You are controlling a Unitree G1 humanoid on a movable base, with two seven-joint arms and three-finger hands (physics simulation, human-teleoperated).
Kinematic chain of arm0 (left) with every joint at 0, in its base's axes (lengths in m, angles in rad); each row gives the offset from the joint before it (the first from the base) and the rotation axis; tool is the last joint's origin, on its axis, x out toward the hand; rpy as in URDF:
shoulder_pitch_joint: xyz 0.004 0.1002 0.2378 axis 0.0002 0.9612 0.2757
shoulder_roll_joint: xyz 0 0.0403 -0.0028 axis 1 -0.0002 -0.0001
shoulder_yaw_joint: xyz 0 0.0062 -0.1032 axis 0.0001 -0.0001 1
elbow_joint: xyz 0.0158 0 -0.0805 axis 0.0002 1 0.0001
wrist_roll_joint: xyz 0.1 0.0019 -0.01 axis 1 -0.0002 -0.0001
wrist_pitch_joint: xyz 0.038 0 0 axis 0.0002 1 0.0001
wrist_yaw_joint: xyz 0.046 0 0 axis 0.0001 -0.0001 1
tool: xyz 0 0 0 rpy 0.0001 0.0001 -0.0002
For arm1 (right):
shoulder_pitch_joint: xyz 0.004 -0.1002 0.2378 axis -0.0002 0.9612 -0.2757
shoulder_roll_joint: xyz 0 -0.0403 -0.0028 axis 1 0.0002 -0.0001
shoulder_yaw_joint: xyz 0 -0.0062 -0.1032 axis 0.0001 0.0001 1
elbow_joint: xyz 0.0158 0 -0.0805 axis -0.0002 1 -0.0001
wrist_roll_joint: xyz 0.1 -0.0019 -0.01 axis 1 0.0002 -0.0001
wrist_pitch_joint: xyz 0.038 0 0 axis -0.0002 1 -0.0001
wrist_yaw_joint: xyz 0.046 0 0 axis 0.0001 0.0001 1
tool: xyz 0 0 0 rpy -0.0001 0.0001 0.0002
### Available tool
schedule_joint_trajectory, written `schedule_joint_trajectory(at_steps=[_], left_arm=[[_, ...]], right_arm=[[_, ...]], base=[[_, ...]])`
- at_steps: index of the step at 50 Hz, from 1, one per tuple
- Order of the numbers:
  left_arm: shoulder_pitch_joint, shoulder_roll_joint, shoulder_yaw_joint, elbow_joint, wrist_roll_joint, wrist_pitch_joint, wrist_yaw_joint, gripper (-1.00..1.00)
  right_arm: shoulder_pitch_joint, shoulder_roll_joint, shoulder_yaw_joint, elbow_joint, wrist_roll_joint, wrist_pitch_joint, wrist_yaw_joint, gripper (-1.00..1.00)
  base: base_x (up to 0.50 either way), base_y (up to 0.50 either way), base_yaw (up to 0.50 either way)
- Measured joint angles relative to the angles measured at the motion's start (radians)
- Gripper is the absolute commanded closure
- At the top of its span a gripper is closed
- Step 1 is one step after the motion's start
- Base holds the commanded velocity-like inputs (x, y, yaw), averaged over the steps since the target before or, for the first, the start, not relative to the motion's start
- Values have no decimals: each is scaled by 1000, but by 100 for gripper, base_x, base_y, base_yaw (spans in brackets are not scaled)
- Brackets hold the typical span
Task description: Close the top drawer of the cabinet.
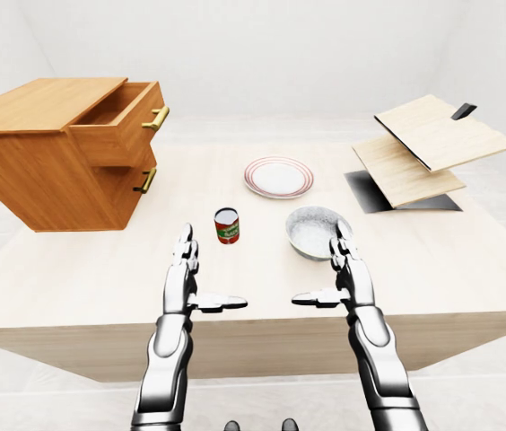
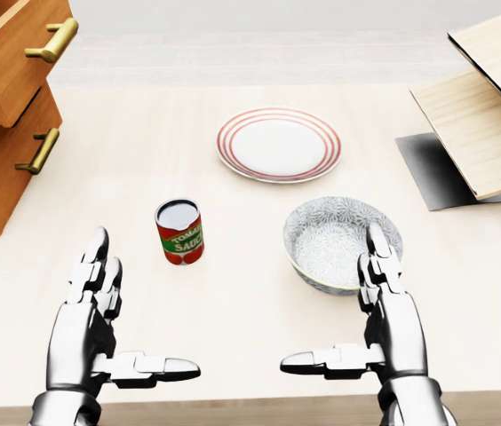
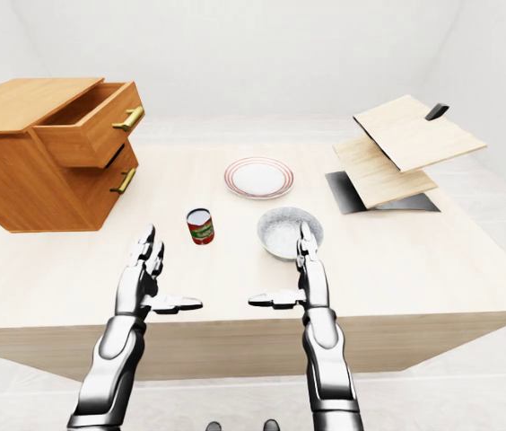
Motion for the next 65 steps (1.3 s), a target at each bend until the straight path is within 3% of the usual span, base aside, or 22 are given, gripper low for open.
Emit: schedule_joint_trajectory(at_steps=[10,17,23,30,47,65], left_arm=[[-6,9,26,2,5,16,-15,-100],[1,17,31,-37,-15,53,-18,-100],[7,22,31,-110,-23,105,-13,-100],[-3,31,40,-225,-27,105,1,-100],[-61,49,67,-437,-40,105,24,-100],[-117,69,99,-521,-38,105,31,-100]], right_arm=[[-14,-14,-11,21,11,1,16,-100],[-23,-33,-1,20,19,5,18,-100],[-36,-51,-1,-26,24,47,22,-100],[-49,-77,-8,-127,15,107,37,-100],[-91,-102,-41,-411,3,107,82,-100],[-147,-127,-84,-571,22,107,95,-100]], base=[[0,0,0],[0,0,0],[0,0,0],[0,0,0],[0,0,0],[0,0,0]])
